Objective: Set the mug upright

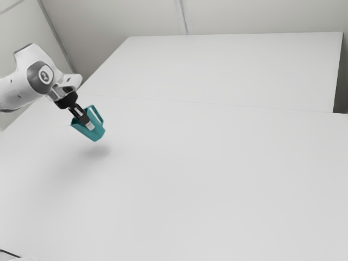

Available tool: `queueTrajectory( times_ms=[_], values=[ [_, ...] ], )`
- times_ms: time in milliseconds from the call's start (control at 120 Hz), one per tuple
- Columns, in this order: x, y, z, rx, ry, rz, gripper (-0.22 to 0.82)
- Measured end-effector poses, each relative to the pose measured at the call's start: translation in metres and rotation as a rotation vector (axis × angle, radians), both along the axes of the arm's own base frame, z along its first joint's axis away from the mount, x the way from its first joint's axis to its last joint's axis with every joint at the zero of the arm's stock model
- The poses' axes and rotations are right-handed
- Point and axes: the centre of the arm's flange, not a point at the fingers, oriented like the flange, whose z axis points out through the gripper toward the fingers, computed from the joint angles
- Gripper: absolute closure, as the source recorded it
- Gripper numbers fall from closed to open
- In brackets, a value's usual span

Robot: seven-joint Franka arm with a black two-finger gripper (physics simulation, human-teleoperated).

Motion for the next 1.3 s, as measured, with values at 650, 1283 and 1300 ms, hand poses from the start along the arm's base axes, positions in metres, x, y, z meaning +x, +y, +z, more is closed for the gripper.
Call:
queueTrajectory(
  times_ms=[650,1283,1300],
  values=[
    [-0.015,-0.117,-0.036,0.142,0.076,0.227,0.78],
    [-0.019,-0.15,-0.075,0.154,0.138,0.36,0.78],
    [-0.02,-0.151,-0.075,0.155,0.138,0.362,0.78]
  ],
)
